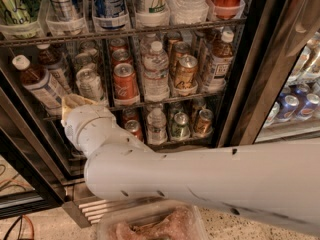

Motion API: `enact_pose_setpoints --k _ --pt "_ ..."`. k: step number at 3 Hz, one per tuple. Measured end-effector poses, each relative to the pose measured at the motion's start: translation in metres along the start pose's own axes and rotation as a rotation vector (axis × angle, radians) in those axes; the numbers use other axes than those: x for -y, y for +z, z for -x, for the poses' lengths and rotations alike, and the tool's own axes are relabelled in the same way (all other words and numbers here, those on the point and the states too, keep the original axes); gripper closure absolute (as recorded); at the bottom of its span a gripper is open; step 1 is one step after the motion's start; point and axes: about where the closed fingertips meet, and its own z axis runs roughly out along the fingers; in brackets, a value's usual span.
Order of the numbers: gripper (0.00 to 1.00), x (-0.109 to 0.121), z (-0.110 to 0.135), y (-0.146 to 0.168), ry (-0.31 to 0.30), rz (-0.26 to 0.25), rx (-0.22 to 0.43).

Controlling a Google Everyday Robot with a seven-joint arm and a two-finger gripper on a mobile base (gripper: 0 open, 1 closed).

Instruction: Pick 7up can from middle shelf of fridge

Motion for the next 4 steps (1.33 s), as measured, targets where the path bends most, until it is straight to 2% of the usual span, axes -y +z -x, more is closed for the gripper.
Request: enact_pose_setpoints --k 1,2,3,4 --pt "0.11 0.0 0.0 0.0 0.0 0.0 0.0" --pt "0.0 0.0 0.0 0.0 0.0 0.0 0.0" --pt "0.0 -0.0001 0.0 0.0 0.0 0.0 0.0" --pt "0.0 -0.0053 -0.0015 -0.0003 -0.049 0.016 -0.003"
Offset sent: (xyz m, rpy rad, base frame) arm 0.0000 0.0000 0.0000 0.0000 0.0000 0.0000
